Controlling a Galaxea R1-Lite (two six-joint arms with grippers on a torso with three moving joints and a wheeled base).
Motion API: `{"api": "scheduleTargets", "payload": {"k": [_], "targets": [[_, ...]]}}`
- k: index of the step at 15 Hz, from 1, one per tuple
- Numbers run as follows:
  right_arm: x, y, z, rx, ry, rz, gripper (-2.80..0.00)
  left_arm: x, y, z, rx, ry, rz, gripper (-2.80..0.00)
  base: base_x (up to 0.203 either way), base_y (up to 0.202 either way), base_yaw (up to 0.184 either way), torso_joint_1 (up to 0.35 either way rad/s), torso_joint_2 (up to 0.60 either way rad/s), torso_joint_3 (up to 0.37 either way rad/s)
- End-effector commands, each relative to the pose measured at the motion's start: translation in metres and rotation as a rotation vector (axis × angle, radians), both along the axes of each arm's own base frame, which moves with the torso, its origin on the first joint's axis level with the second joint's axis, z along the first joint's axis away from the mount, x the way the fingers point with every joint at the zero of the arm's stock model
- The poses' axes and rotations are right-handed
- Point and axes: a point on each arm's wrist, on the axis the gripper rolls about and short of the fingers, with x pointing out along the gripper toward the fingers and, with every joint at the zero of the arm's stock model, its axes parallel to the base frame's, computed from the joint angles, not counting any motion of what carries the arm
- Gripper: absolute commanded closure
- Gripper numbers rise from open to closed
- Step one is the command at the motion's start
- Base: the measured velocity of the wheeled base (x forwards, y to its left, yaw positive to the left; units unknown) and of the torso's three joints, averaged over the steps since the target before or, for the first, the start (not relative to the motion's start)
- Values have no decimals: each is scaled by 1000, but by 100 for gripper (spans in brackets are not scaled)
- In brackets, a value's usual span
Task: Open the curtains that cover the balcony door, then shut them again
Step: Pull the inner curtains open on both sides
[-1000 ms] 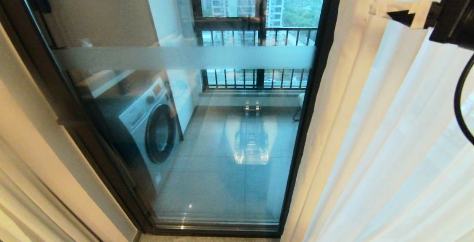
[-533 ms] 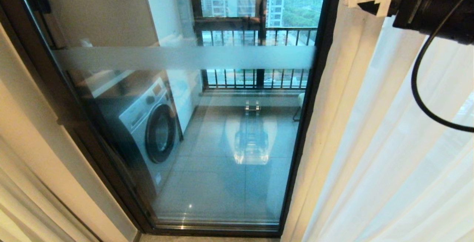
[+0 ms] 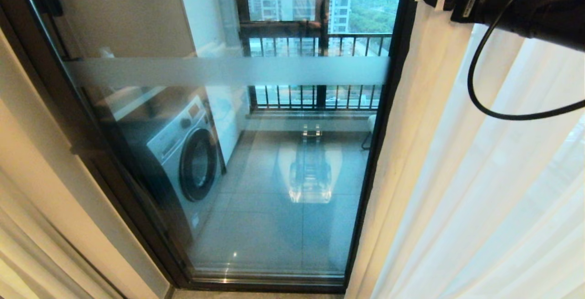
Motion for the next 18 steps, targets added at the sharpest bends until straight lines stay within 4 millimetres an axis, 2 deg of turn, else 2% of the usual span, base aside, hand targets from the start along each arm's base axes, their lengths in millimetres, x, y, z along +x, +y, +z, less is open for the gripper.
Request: {"api": "scheduleTargets", "payload": {"k": [1, 7, 13, 14, 18], "targets": [[7, 1, -3, -48, -14, -34, -280, 0, 0, 0, -1, -1, 0, 0, 0, 0, 0, 0, 0, 0], [21, 4, -2, -15, -63, -109, -280, 0, 0, 0, -1, -1, 1, 0, 0, 0, 0, 0, 0, 0], [28, 6, 0, -10, -76, -110, -280, 0, 0, 0, -1, -1, 2, 0, 0, 0, 0, 0, 0, 0], [28, 5, 0, -10, -75, -112, 0, 0, 0, 0, -1, -1, 2, 0, 0, 0, 0, 0, 0, 0], [25, 5, 3, -10, -86, -115, 0, 0, 0, 0, -1, -1, 2, 0, 0, 0, 0, 0, 0, 0]]}}
